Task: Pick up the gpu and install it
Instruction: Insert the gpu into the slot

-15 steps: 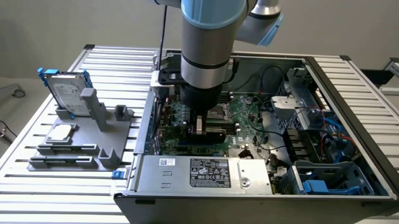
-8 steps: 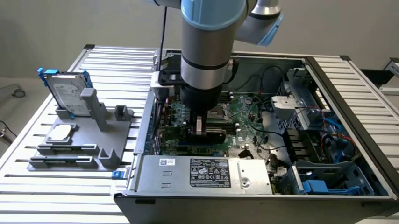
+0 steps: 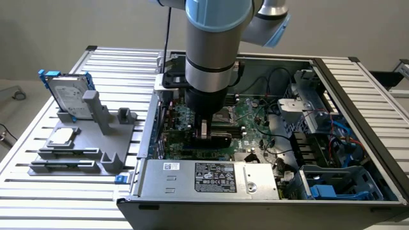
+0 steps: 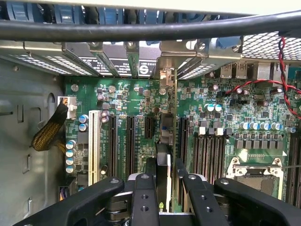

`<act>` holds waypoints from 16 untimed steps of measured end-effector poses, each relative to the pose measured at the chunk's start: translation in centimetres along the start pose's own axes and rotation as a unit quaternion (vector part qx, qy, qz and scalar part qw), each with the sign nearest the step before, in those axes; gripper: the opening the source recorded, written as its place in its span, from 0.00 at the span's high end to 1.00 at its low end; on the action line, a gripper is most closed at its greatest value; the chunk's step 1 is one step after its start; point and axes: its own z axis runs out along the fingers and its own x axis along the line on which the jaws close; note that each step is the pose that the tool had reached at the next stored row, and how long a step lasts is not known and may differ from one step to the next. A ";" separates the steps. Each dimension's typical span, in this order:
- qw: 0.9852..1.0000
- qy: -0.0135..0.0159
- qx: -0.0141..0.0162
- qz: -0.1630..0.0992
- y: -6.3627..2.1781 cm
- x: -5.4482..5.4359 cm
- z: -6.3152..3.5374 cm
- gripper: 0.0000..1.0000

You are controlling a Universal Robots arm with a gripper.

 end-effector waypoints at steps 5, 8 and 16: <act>1.000 0.000 0.000 0.000 0.00 0.0 -0.21 0.66; 1.000 0.000 0.000 0.000 0.04 -0.1 -1.06 0.59; 1.000 0.000 -0.001 0.000 0.05 -0.2 -2.83 0.59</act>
